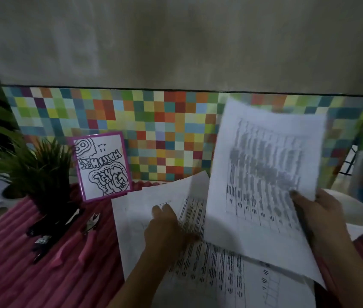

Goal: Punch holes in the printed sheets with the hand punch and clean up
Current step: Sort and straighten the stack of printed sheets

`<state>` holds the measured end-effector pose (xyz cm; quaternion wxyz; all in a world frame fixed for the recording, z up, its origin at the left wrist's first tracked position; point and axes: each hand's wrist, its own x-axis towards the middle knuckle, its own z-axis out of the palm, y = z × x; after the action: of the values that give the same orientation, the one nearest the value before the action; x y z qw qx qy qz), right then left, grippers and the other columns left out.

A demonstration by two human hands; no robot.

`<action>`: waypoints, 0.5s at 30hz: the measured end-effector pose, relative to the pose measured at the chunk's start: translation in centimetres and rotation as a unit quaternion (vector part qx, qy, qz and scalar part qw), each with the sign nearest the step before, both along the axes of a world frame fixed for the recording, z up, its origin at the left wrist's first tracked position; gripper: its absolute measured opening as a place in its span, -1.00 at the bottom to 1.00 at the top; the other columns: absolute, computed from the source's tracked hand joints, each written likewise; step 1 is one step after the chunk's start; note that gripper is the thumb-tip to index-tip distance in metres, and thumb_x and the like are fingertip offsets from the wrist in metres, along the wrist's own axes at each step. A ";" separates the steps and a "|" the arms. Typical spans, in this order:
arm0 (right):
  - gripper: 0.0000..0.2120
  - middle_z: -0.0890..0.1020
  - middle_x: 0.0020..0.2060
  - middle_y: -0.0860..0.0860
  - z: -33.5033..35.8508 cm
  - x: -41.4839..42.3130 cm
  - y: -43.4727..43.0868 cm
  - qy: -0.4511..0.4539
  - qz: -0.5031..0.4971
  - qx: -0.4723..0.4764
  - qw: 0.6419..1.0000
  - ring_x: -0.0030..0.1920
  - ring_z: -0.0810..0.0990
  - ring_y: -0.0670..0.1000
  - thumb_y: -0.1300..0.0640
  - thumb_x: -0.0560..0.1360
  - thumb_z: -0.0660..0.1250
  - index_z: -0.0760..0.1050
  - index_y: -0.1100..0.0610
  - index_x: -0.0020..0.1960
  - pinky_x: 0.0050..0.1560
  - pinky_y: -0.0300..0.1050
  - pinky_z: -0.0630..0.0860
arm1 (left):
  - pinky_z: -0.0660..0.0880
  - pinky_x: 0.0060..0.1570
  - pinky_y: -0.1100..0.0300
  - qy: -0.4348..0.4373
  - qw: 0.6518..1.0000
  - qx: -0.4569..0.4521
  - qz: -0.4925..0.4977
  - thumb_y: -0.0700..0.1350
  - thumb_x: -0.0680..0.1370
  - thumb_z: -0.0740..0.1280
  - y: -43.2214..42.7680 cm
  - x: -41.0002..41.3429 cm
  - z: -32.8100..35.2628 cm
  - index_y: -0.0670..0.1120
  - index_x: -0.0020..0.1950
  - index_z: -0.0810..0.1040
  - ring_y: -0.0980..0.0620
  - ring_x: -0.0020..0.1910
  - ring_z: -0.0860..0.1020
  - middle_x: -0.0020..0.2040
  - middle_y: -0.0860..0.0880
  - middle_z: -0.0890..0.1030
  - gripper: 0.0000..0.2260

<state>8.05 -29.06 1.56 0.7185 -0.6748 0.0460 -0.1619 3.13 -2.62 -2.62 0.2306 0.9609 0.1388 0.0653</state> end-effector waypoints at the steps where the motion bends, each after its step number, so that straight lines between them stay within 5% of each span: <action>1: -0.88 0.70 -0.18 0.05 -0.4 0.2 0.1 0.039 0.034 -0.023 0.998 -0.18 0.67 0.12 0.27 0.52 0.36 0.59 0.10 0.01 -0.14 -0.04 0.57 | 0.49 -0.04 0.14 -0.017 0.999 -0.024 0.013 0.09 0.42 0.49 0.4 0.1 0.1 -0.15 0.22 0.35 -0.10 0.07 0.57 0.15 -0.10 0.47 -0.45; 6: -0.82 0.69 -0.13 0.28 -3.0 0.6 1.1 0.192 0.174 -0.088 0.962 -0.12 0.68 0.28 0.47 0.47 0.30 0.61 0.34 0.01 0.05 0.17 0.58 | 0.32 -0.28 0.25 -0.067 0.990 -0.111 0.063 -0.12 0.56 0.34 2.8 1.7 0.0 -0.14 -0.05 0.48 0.02 -0.13 0.50 -0.08 -0.03 0.56 -0.91; 11: -0.78 0.67 -0.09 0.32 -5.8 0.7 3.7 0.193 0.172 -0.076 0.963 -0.02 0.65 0.34 0.53 0.46 0.22 0.60 0.36 -0.04 0.15 0.35 0.51 | 0.36 -0.21 0.20 -0.134 0.951 -0.271 0.063 -0.18 0.62 0.23 3.3 2.8 -0.3 -0.15 -0.03 0.45 -0.04 -0.06 0.50 -0.11 -0.05 0.53 -0.94; 15: -0.76 0.65 -0.01 0.33 -6.9 1.1 5.4 0.154 0.157 -0.002 0.975 0.05 0.62 0.33 0.54 0.45 0.26 0.58 0.27 -0.06 0.24 0.32 0.44 | 0.50 -0.18 0.17 -0.160 0.887 -0.427 0.067 -0.02 0.59 0.31 2.6 2.5 0.3 -0.15 0.03 0.44 -0.01 -0.10 0.58 -0.08 -0.06 0.58 -0.79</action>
<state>9.13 -23.61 -5.36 0.7182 -0.6916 0.0494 0.0594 5.66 0.00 -2.32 0.6331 0.7343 0.1781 0.1680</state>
